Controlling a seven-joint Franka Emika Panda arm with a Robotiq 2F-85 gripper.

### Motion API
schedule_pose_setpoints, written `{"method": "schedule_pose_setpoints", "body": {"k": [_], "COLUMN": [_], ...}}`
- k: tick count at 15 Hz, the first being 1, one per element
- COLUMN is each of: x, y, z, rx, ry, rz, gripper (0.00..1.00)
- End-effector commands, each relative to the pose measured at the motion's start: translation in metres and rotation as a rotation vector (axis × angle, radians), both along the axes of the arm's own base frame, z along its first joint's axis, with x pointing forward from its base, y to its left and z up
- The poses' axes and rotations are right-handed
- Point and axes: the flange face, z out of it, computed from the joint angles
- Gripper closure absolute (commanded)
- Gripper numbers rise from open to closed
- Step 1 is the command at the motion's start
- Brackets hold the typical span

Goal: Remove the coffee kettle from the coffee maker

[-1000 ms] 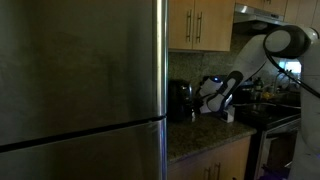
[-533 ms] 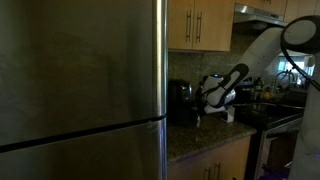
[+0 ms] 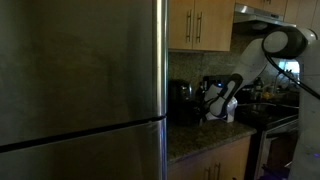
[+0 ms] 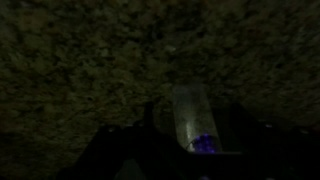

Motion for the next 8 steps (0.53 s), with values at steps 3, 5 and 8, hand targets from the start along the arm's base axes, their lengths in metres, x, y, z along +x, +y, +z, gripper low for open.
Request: {"method": "schedule_pose_setpoints", "body": {"k": [3,5,8], "x": [-0.040,-0.067,-0.106], "y": [-0.009,0.001,0.006], "z": [0.037,0.046,0.062], "rx": [-0.042,-0.065,-0.113], "ry": [0.060,0.163,0.306], "rz": [0.047,0.085,0.097], "gripper": [0.00,0.00,0.00]}}
